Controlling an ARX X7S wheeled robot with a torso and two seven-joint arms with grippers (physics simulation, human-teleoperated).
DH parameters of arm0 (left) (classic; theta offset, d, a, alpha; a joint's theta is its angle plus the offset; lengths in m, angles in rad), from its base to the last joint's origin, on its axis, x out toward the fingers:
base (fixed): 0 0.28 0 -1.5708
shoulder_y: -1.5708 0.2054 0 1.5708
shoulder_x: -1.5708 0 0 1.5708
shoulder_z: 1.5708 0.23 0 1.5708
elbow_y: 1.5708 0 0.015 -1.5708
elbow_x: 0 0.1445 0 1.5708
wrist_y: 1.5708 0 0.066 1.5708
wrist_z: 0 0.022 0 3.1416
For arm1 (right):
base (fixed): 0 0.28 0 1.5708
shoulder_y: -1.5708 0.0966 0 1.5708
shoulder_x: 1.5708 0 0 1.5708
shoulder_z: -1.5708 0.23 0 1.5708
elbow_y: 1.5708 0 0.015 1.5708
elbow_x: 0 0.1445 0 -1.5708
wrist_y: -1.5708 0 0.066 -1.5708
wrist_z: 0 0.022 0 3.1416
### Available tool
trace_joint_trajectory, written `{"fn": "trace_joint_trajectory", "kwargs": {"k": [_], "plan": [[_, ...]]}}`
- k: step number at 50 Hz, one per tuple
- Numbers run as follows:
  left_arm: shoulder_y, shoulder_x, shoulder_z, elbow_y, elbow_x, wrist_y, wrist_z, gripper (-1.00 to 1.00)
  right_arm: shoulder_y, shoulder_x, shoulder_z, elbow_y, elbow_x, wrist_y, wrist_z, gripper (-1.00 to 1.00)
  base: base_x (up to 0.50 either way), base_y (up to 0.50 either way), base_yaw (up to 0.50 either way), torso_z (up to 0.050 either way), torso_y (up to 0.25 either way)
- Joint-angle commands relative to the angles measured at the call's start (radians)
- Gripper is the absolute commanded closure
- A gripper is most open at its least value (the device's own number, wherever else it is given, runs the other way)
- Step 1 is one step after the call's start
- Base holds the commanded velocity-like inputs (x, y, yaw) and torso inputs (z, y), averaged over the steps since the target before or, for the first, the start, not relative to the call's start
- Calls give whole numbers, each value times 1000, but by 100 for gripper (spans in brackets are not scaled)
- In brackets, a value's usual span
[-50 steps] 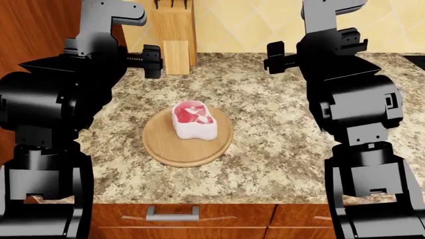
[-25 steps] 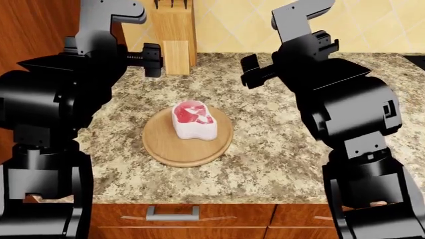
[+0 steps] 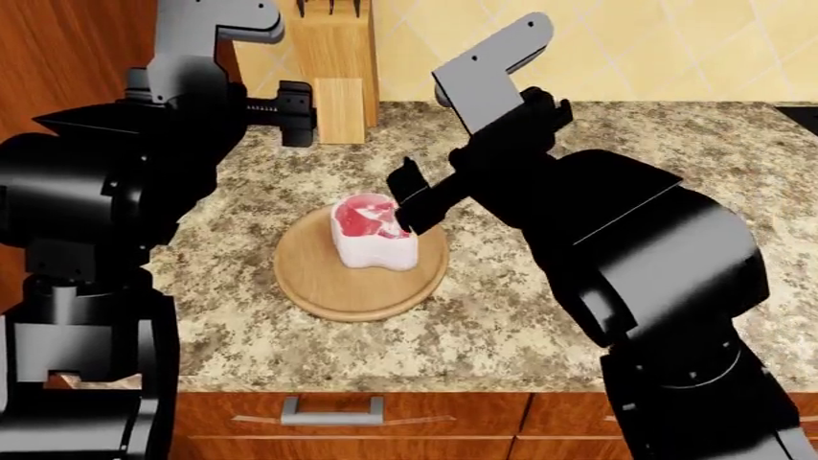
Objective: Place the steak on the rack of the oven.
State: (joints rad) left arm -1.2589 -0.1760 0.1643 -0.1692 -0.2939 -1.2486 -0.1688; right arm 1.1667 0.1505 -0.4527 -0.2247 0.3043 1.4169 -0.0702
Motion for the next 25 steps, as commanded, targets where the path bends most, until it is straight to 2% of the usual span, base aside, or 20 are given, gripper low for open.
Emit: {"fn": "trace_joint_trajectory", "kwargs": {"k": [1, 25], "plan": [[4, -3, -5, 4, -8, 1, -4, -100, -35, -3, -33, -72, 37, 46, -15, -100, 0, 0, 0, 0, 0], [-14, 10, 8, -19, -18, 16, -8, -100, -137, -42, -22, -112, 91, 48, -2, -100, 0, 0, 0, 0, 0]]}}
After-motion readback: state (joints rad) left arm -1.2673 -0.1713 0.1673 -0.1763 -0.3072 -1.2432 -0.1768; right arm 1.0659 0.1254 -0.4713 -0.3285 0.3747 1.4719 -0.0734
